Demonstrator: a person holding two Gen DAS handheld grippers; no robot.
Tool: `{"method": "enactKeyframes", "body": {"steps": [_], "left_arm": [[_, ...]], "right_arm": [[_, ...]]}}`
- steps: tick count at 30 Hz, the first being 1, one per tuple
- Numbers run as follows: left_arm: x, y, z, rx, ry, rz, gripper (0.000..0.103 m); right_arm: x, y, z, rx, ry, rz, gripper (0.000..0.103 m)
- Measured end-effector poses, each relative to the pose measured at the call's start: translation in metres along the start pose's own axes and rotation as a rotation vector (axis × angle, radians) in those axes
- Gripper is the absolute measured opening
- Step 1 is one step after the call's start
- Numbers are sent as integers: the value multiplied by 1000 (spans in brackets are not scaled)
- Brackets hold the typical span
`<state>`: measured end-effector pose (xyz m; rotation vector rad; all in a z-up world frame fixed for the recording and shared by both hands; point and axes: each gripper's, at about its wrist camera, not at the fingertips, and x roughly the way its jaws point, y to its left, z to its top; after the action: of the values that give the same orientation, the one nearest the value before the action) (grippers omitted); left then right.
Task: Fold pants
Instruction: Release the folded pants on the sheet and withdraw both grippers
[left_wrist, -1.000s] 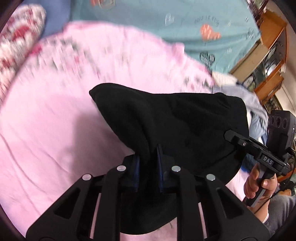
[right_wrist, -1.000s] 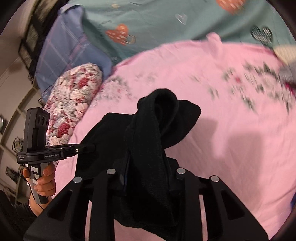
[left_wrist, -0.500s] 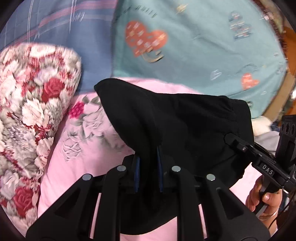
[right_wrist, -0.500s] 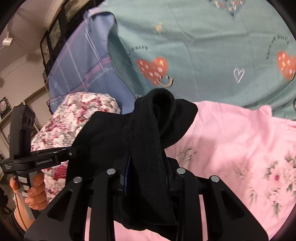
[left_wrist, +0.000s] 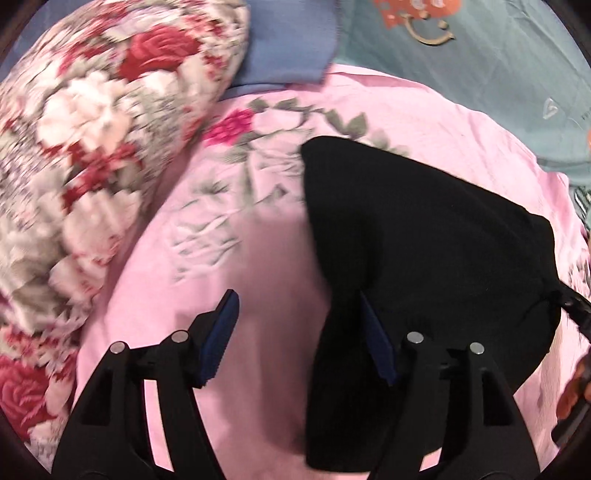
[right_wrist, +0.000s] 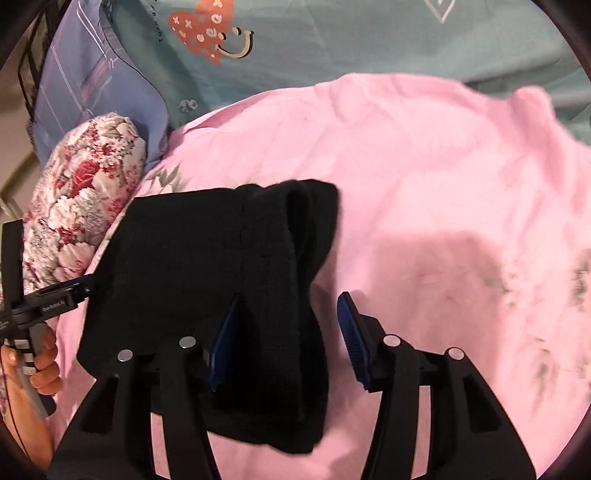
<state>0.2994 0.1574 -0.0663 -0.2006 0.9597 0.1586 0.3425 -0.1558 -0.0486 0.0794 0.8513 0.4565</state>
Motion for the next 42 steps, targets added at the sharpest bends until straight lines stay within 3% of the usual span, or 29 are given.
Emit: {"method": "enactKeyframes", "body": {"steps": [4, 6, 7, 9, 12, 14, 16, 19, 21, 23, 25, 27, 28, 33, 42], "left_arm": [[-13, 10, -14, -51, 20, 25, 67], [-23, 10, -24, -64, 44, 27, 67], [-30, 9, -28, -70, 47, 18, 66], [-49, 4, -40, -60, 34, -3, 67], [-80, -7, -61, -32, -12, -46, 78], [-94, -16, -75, -10, -28, -55, 78], [-106, -26, -88, 15, -36, -61, 79], [-125, -40, -107, 62, -54, -55, 79], [-138, -48, -117, 93, -82, -50, 79], [-150, -53, -125, 110, -122, -23, 81], [-162, -56, -130, 104, -156, -12, 91], [-173, -59, -134, 89, -180, -9, 95], [-179, -61, -135, 94, -188, -8, 96], [-200, -70, -141, 120, -239, 13, 100], [-211, -65, -153, 122, -235, 0, 100]], "right_arm": [[-32, 18, -6, -40, -93, -72, 53], [-23, 24, -11, -66, -33, -129, 53], [-9, 19, -15, -53, 45, -195, 54], [-13, 2, -21, 82, 68, -134, 55], [-56, 0, -32, 169, -17, -98, 58], [-87, 9, -46, 143, -69, -108, 60], [-104, 18, -61, 129, -51, -136, 61], [-125, 26, -87, 139, -22, -98, 62], [-137, 34, -104, 127, -14, -99, 73], [-144, 53, -112, 75, -47, -122, 76], [-153, 67, -117, 42, -89, -129, 76], [-162, 78, -122, 33, -134, -158, 93], [-164, 81, -123, 29, -148, -172, 95], [-175, 101, -128, -40, -164, -206, 96], [-198, 117, -143, -60, -214, -236, 97]]}}
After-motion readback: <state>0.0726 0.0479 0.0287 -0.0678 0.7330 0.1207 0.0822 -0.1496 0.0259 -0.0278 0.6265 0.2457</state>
